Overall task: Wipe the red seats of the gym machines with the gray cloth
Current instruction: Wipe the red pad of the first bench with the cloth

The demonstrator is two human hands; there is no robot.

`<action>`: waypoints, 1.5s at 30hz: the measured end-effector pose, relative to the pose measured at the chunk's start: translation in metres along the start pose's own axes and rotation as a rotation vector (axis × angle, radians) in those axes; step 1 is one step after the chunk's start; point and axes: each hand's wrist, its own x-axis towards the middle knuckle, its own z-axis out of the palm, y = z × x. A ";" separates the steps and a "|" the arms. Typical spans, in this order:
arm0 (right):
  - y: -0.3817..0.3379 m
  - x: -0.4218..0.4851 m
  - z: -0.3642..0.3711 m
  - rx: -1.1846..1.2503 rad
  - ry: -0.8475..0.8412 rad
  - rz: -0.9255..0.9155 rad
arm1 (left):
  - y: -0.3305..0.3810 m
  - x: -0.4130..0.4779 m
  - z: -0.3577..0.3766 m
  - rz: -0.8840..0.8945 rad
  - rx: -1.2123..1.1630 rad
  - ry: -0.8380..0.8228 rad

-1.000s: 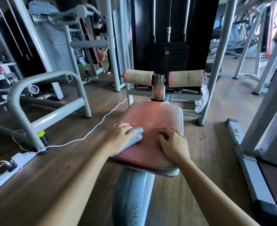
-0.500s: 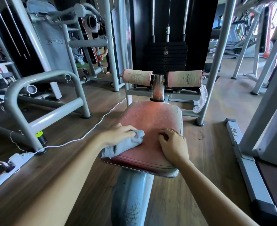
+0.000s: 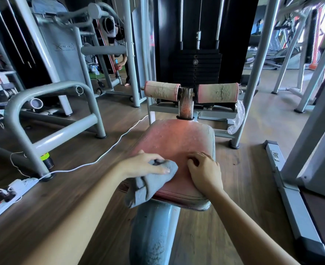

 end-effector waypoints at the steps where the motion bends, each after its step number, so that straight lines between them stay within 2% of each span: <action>1: 0.000 0.000 0.000 0.001 0.001 0.000 | -0.004 0.002 0.006 0.013 0.034 0.027; 6: -0.001 -0.001 -0.001 0.002 0.001 0.007 | -0.011 0.003 0.022 0.130 0.040 0.238; 9: -0.002 -0.001 -0.002 0.002 0.002 0.009 | -0.009 0.002 0.023 0.191 -0.050 0.274; 16: -0.004 -0.001 -0.004 -0.018 -0.002 0.001 | -0.023 0.004 0.032 0.273 -0.029 0.354; 22: -0.008 -0.004 -0.010 -0.147 -0.112 -0.115 | -0.032 -0.024 0.043 0.365 -0.266 0.591; 26: -0.015 -0.009 -0.017 -0.240 -0.280 -0.272 | -0.053 -0.063 0.060 0.311 -0.424 0.828; 29: -0.030 -0.016 -0.013 -0.306 -0.403 -0.390 | -0.086 -0.088 0.080 0.170 -0.504 1.052; 31: -0.042 -0.017 -0.006 -0.325 -0.467 -0.422 | -0.103 -0.092 0.097 0.071 -0.558 1.145; 36: -0.046 -0.009 0.006 -0.327 -0.547 -0.453 | -0.115 -0.075 0.128 -0.002 -0.613 1.242; 40: -0.046 -0.004 0.012 -0.455 -0.634 -0.487 | -0.109 -0.066 0.141 0.025 -0.723 1.279; 45: -0.048 -0.006 0.013 -0.441 -0.619 -0.454 | -0.106 -0.052 0.137 0.140 -0.582 1.418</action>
